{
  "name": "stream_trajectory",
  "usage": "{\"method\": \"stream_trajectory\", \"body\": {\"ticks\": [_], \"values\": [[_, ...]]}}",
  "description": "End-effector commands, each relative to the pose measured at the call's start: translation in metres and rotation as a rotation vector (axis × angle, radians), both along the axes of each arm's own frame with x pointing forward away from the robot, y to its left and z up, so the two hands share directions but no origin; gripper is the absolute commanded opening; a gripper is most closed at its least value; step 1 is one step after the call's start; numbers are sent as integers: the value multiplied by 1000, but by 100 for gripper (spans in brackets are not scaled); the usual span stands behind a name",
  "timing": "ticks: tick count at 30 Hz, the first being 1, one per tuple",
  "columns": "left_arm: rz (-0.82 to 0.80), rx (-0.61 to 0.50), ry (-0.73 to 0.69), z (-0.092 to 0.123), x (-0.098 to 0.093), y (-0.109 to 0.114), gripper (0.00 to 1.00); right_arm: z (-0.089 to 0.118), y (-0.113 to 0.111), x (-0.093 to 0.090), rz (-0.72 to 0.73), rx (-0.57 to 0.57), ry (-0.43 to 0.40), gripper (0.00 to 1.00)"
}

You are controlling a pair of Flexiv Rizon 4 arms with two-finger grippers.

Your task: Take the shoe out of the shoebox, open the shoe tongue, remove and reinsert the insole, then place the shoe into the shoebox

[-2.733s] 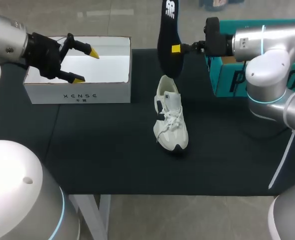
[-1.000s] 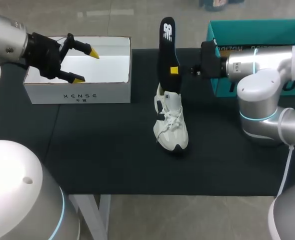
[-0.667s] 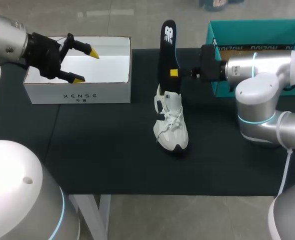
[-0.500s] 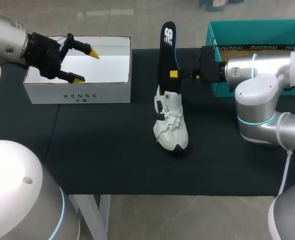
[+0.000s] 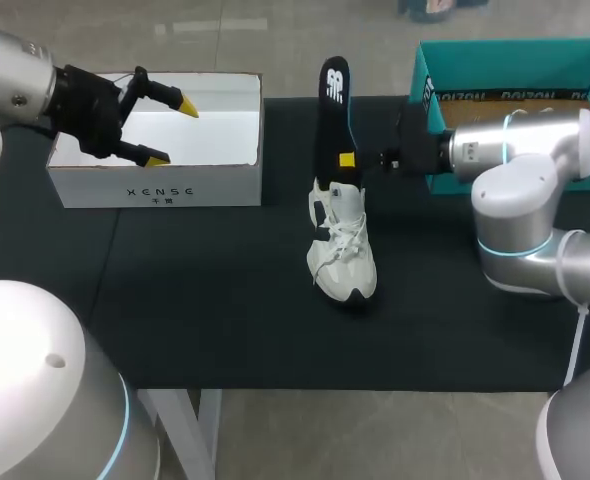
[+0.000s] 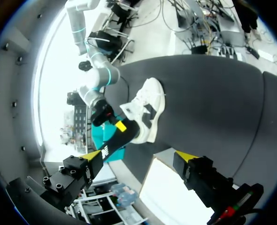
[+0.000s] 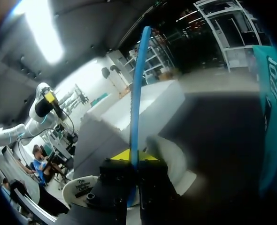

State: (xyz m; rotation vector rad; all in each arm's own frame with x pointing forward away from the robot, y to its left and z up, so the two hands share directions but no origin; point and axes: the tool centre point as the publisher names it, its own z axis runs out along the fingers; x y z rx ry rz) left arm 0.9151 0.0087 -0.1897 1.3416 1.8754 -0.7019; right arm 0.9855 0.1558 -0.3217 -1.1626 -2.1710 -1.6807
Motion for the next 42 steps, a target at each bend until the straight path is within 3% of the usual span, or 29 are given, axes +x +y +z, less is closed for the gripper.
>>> {"method": "stream_trajectory", "body": {"ticks": [1, 9, 18, 19, 22, 31, 36, 37, 38, 42], "values": [[0, 4, 1, 0, 0, 0, 100, -6, 1, -6, 4, -13, 17, 0], [0, 4, 1, 0, 0, 0, 100, -24, 4, -22, 10, -22, 63, 0], [0, 4, 1, 0, 0, 0, 100, -30, 1, -30, -6, -16, 85, 0], [0, 4, 1, 0, 0, 0, 100, -30, 1, -30, -9, -17, 84, 1], [0, 4, 1, 0, 0, 0, 100, -28, -1, -24, -15, -21, 73, 25], [0, 4, 1, 0, 0, 0, 100, -18, -2, -9, -11, -26, 35, 31], [0, 4, 1, 0, 0, 0, 100, -13, -5, 5, -18, -40, 6, 21], [0, 4, 1, 0, 0, 0, 100, -11, -6, 7, -19, -41, 1, 16], [0, 4, 1, 0, 0, 0, 100, -10, -6, 10, -22, -41, -3, 1], [0, 4, 1, 0, 0, 0, 100, -9, -5, 8, -21, -41, -8, 0]]}}
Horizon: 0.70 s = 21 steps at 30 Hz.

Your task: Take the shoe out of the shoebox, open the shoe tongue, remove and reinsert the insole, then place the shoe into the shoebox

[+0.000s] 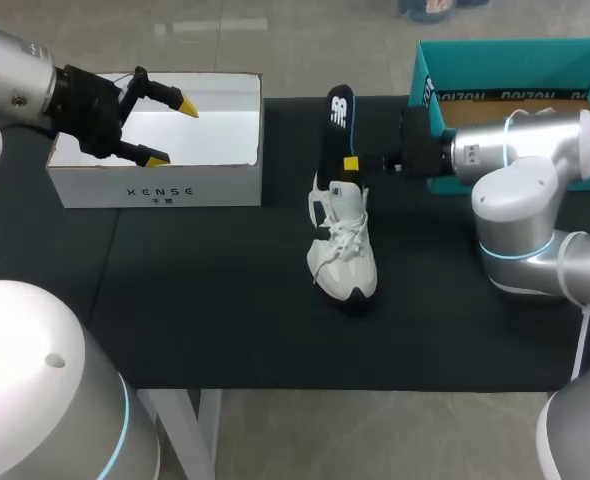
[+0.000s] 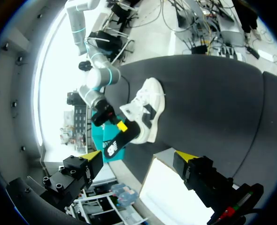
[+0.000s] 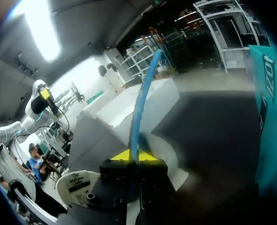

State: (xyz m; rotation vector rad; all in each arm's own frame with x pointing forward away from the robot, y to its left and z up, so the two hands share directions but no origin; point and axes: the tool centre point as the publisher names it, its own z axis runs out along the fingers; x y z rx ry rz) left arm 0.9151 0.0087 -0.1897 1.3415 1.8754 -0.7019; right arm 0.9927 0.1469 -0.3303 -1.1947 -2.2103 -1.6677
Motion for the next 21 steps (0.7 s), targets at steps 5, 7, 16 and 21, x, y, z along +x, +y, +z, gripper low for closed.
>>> {"method": "stream_trajectory", "body": {"ticks": [5, 7, 16, 21], "values": [[0, 4, 1, 0, 0, 0, 100, -8, 7, -18, 23, -9, 39, 0], [0, 4, 1, 0, 0, 0, 100, -11, 7, -22, 24, -11, 47, 0], [0, 4, 1, 0, 0, 0, 100, -30, 5, -50, 28, -25, 118, 5], [0, 4, 1, 0, 0, 0, 100, -18, 4, -28, 33, -35, 73, 42]]}}
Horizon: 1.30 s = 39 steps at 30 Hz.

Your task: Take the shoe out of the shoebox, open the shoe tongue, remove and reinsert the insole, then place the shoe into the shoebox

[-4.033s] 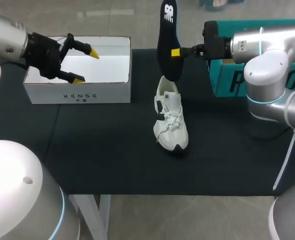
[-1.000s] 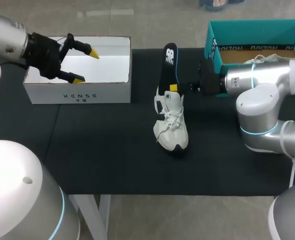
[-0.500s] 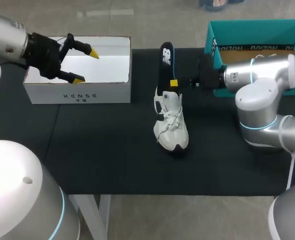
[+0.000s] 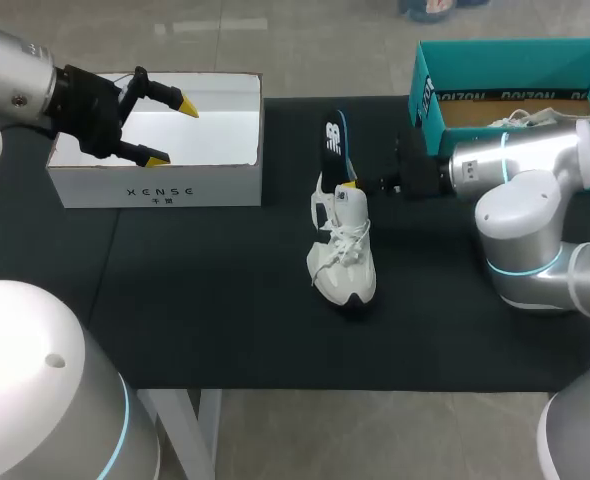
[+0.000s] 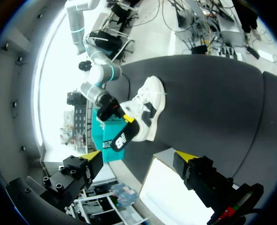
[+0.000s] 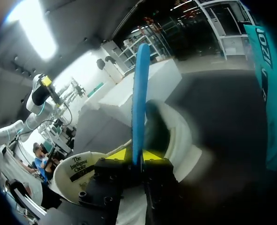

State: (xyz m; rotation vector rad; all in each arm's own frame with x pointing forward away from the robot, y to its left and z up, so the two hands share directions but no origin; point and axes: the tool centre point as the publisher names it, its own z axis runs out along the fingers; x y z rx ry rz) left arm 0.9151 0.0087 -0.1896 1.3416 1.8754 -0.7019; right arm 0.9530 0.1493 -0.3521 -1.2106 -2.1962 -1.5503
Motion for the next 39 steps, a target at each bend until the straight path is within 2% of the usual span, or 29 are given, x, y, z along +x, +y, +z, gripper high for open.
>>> {"method": "stream_trajectory", "body": {"ticks": [1, 6, 10, 12, 13, 14, 18, 29, 35, 36, 37, 39], "values": [[0, 4, 1, 0, 0, 0, 100, 7, 2, 17, 5, -9, -23, 40], [0, 4, 1, 0, 0, 0, 100, 18, 2, 42, 10, -21, -67, 34], [0, 4, 1, 0, 0, 0, 100, 23, 4, 55, 8, -27, -83, 27], [0, 4, 1, 0, 0, 0, 100, 22, 3, 56, 0, -35, -83, 15], [0, 4, 1, 0, 0, 0, 100, 20, 3, 56, -3, -36, -78, 1], [0, 4, 1, 0, 0, 0, 100, 18, 2, 54, -4, -38, -71, 0], [0, 4, 1, 0, 0, 0, 100, 9, 2, 44, -7, -35, -42, 0], [0, 4, 1, 0, 0, 0, 100, -13, 1, -3, -14, -21, 52, 0], [0, 4, 1, 0, 0, 0, 100, -20, 1, -13, -9, -23, 77, 0], [0, 4, 1, 0, 0, 0, 100, -19, 1, -10, -11, -25, 75, 25], [0, 4, 1, 0, 0, 0, 100, -17, 0, -6, -14, -23, 65, 32], [0, 4, 1, 0, 0, 0, 100, -11, 0, 3, -11, -24, 42, 35]]}}
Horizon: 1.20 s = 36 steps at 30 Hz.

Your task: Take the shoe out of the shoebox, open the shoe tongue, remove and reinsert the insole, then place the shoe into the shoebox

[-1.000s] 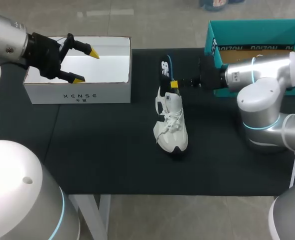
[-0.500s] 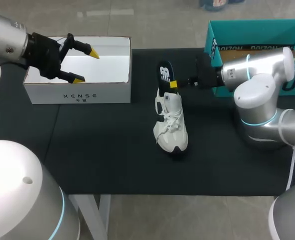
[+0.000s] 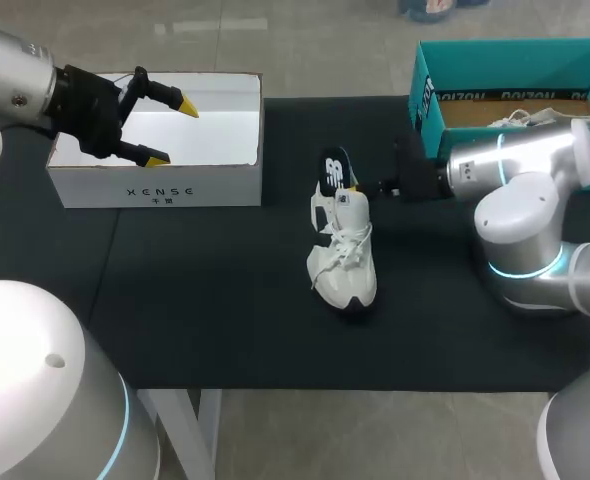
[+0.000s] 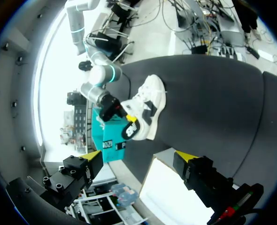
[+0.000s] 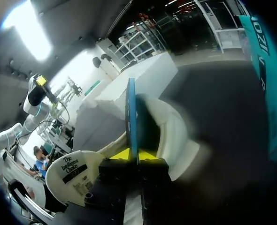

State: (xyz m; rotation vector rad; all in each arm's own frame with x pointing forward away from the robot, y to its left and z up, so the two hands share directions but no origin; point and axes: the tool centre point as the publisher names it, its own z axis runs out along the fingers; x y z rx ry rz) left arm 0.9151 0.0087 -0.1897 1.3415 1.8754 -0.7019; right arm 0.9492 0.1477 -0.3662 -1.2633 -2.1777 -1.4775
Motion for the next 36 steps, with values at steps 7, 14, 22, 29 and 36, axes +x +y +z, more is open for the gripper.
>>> {"method": "stream_trajectory", "body": {"ticks": [7, 14, 22, 29, 36], "values": [[0, 4, 1, 0, 0, 0, 100, 19, 1, 39, 6, -8, -86, 31], [0, 4, 1, 0, 0, 0, 100, 29, -1, 60, -4, -12, -122, 15], [0, 4, 1, 0, 0, 0, 100, 22, 0, 38, -3, -8, -90, 0], [0, 4, 1, 0, 0, 0, 100, 9, 2, 8, 16, -12, -28, 0], [0, 4, 1, 0, 0, 0, 100, -5, 4, -6, 30, -23, 10, 0]]}}
